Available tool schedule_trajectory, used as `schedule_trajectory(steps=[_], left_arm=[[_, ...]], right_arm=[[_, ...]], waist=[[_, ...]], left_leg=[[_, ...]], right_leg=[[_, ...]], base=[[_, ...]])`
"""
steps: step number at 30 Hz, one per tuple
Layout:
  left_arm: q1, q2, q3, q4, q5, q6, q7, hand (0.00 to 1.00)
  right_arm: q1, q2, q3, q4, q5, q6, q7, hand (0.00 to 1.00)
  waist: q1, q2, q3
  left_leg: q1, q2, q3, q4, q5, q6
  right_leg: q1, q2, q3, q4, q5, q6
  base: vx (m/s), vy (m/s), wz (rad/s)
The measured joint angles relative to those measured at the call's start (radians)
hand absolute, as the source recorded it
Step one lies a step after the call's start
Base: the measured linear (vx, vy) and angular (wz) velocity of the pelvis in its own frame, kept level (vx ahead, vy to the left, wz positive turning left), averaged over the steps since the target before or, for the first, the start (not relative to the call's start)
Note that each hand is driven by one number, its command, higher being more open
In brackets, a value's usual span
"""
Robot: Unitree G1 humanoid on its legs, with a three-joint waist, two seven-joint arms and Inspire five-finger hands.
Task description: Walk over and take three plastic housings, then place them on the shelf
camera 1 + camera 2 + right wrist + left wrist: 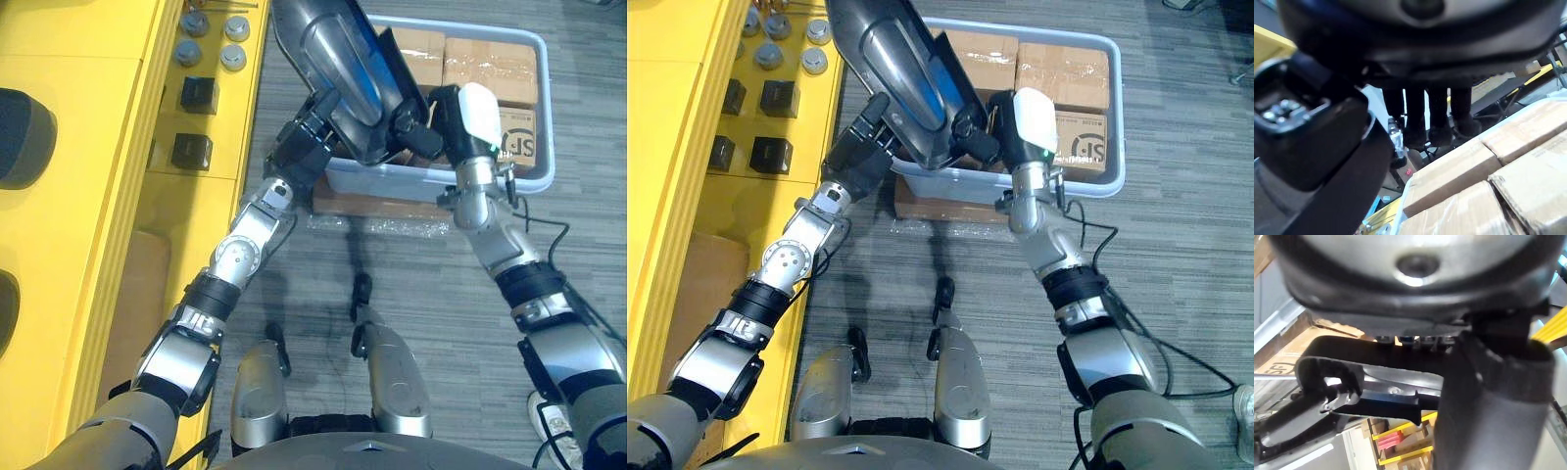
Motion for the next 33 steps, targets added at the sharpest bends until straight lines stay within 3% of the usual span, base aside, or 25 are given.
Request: schedule_trajectory(steps=[6, 10, 11, 15, 21, 24, 31, 32, 33], left_arm=[[0.056, 0.001, -0.004, -0.048, 0.122, -0.004, 0.078, 1.00], [0.110, 0.001, -0.028, -0.050, 0.200, 0.015, 0.096, 1.00], [0.124, 0.001, -0.030, -0.050, 0.241, 0.024, 0.101, 0.00], [0.157, 0.001, -0.035, -0.050, 0.357, 0.057, 0.111, 0.00], [0.205, -0.002, -0.065, -0.050, 0.391, 0.066, 0.150, 0.00], [0.237, -0.001, -0.057, -0.050, 0.390, 0.047, 0.186, 0.00], [0.346, -0.009, -0.070, -0.102, 0.403, -0.066, 0.194, 0.00], [0.369, -0.013, -0.070, -0.125, 0.416, -0.085, 0.194, 0.00], [0.389, -0.016, -0.070, -0.147, 0.429, -0.100, 0.194, 0.00]], right_arm=[[0.166, 0.091, 0.000, -0.130, -0.001, -0.025, 0.004, 0.00], [0.211, 0.101, 0.040, -0.137, -0.001, -0.034, 0.009, 0.00], [0.222, 0.104, 0.039, -0.138, 0.000, -0.034, 0.013, 0.00], [0.262, 0.109, 0.042, -0.141, 0.001, -0.034, 0.021, 0.00], [0.327, 0.112, 0.046, -0.141, 0.004, -0.033, 0.021, 0.00], [0.382, 0.112, 0.050, -0.216, 0.007, -0.056, 0.017, 0.00], [0.519, 0.191, 0.033, -0.282, 0.009, -0.131, -0.017, 0.00], [0.543, 0.199, 0.030, -0.302, 0.004, -0.142, -0.026, 1.00], [0.559, 0.202, 0.029, -0.312, 0.004, -0.155, -0.032, 1.00]], waist=[[0.000, 0.000, -0.049], [0.002, -0.001, -0.086], [0.001, -0.001, -0.090], [0.003, -0.003, -0.111], [0.002, -0.004, -0.152], [-0.002, -0.008, -0.164], [0.000, -0.012, -0.220], [0.001, -0.011, -0.220], [0.001, -0.012, -0.223]], left_leg=[[0.031, -0.013, -0.002, -0.044, 0.007, 0.006], [0.048, -0.019, -0.003, -0.069, 0.011, 0.007], [0.054, -0.020, -0.007, -0.070, 0.011, 0.007], [0.067, -0.028, -0.005, -0.080, 0.012, 0.008], [0.084, -0.029, -0.006, -0.079, 0.009, 0.008], [0.083, -0.030, -0.003, -0.076, 0.004, 0.009], [0.089, -0.030, -0.007, -0.081, 0.004, 0.009], [0.100, -0.030, -0.007, -0.084, 0.003, 0.010], [0.104, -0.030, -0.007, -0.085, 0.002, 0.010]], right_leg=[[0.036, -0.002, -0.006, -0.051, 0.011, 0.010], [0.050, -0.002, -0.004, -0.070, 0.016, 0.013], [0.056, -0.002, -0.003, -0.070, 0.016, 0.013], [0.061, -0.007, 0.009, -0.071, 0.017, 0.013], [0.095, -0.004, 0.012, -0.107, 0.027, 0.019], [0.101, -0.003, 0.017, -0.125, 0.031, 0.016], [0.106, -0.003, 0.014, -0.125, 0.034, 0.020], [0.116, -0.003, 0.013, -0.125, 0.034, 0.021], [0.120, -0.003, 0.012, -0.125, 0.034, 0.021]], base=[[0.02, 0.047, 0.04], [0.04, 0.042, 0.02], [0.01, 0.046, -0.01], [-0.02, 0.035, -0.04], [-0.05, 0.004, -0.01], [-0.07, -0.002, -0.07], [-0.01, 0.000, 0.01], [-0.01, 0.033, 0.03], [0.00, 0.000, 0.00]])
